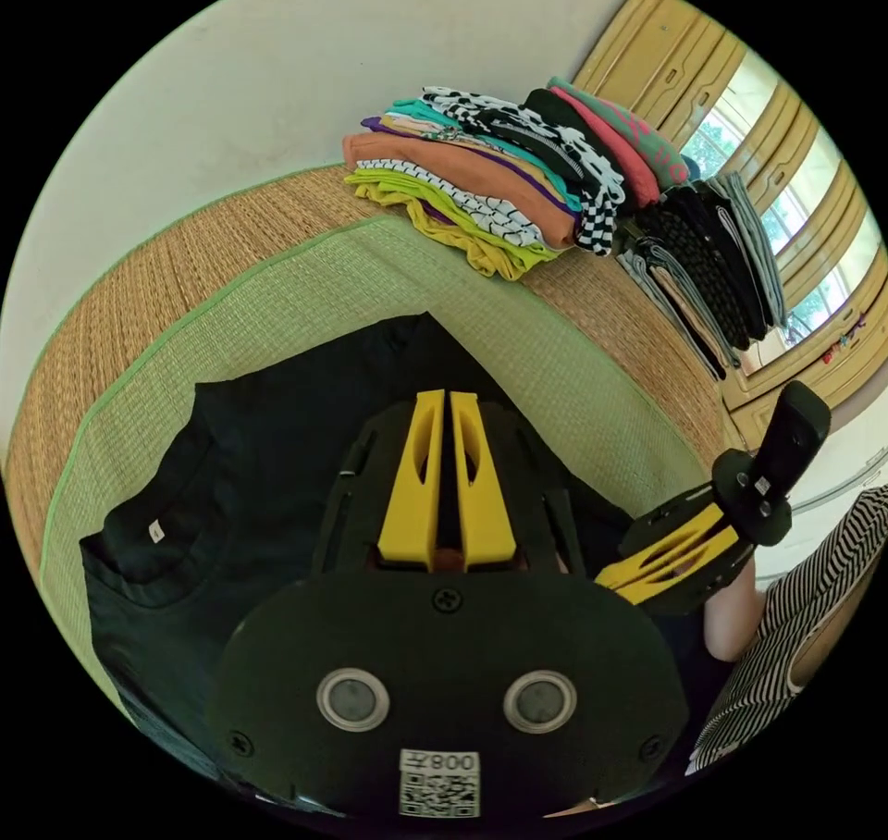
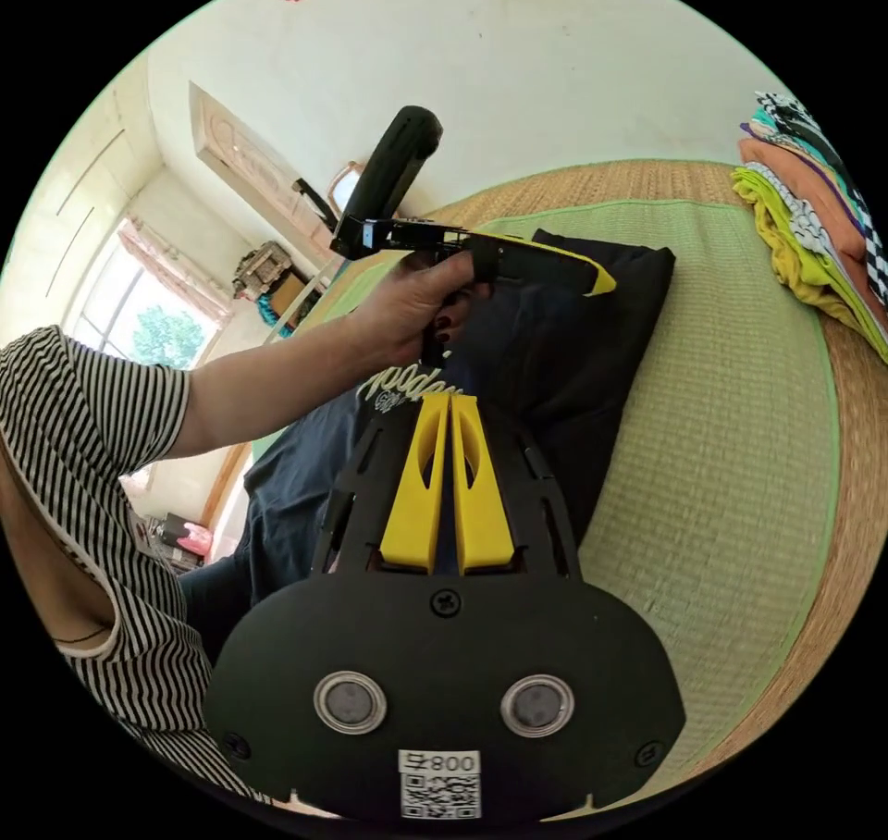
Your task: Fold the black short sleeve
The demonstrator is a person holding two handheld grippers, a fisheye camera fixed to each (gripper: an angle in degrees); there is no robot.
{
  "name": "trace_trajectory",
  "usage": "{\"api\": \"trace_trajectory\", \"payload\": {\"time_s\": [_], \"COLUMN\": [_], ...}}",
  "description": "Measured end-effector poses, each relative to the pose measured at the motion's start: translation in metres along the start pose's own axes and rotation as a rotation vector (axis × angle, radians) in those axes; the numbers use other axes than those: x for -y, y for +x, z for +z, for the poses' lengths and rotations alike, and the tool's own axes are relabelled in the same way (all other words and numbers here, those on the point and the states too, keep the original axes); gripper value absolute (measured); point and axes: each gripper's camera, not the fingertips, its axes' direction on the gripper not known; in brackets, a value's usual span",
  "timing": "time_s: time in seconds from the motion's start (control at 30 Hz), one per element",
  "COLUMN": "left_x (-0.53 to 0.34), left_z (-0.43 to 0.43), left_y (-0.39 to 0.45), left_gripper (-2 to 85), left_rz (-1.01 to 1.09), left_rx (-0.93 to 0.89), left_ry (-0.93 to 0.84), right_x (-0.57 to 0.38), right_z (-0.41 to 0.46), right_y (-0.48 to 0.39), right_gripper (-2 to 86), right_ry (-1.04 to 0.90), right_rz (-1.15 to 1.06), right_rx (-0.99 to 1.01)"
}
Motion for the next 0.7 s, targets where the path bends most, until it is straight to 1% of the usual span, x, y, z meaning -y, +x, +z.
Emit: {"api": "trace_trajectory", "payload": {"time_s": [0.07,0.2,0.33,0.4,0.47,0.53,0.57,0.7], "left_x": [0.001,0.0,0.002,-0.002,-0.005,-0.005,-0.004,-0.008], "left_z": [0.004,0.001,-0.005,-0.016,-0.025,-0.024,-0.019,-0.034], "left_y": [0.0,0.0,0.001,0.006,0.01,0.013,0.013,0.013], "left_gripper": [0.7,0.3,0.2,0.1,0.1,0.1,0.1,0.1], "left_rz": [0.006,-0.003,-0.009,-0.013,0.006,0.012,0.012,-0.003], "left_rx": [0.024,0.008,-0.018,-0.011,-0.035,-0.016,-0.004,-0.047], "left_ry": [-0.026,-0.011,-0.015,0.018,0.044,0.024,-0.03,0.004], "right_x": [0.0,0.001,0.003,0.004,0.006,0.009,0.01,0.013], "right_z": [-0.005,-0.001,0.0,-0.001,0.0,0.003,0.004,0.002], "right_y": [0.004,0.014,0.015,0.012,0.011,0.008,0.006,-0.004], "right_gripper": [0.1,0.1,0.0,0.0,0.0,0.0,0.0,0.0], "right_ry": [0.028,-0.017,-0.017,-0.009,-0.003,-0.009,-0.01,0.018], "right_rz": [0.056,0.19,0.222,0.231,0.241,0.24,0.238,0.215], "right_rx": [-0.07,-0.278,-0.268,-0.302,-0.288,-0.286,-0.289,-0.282]}}
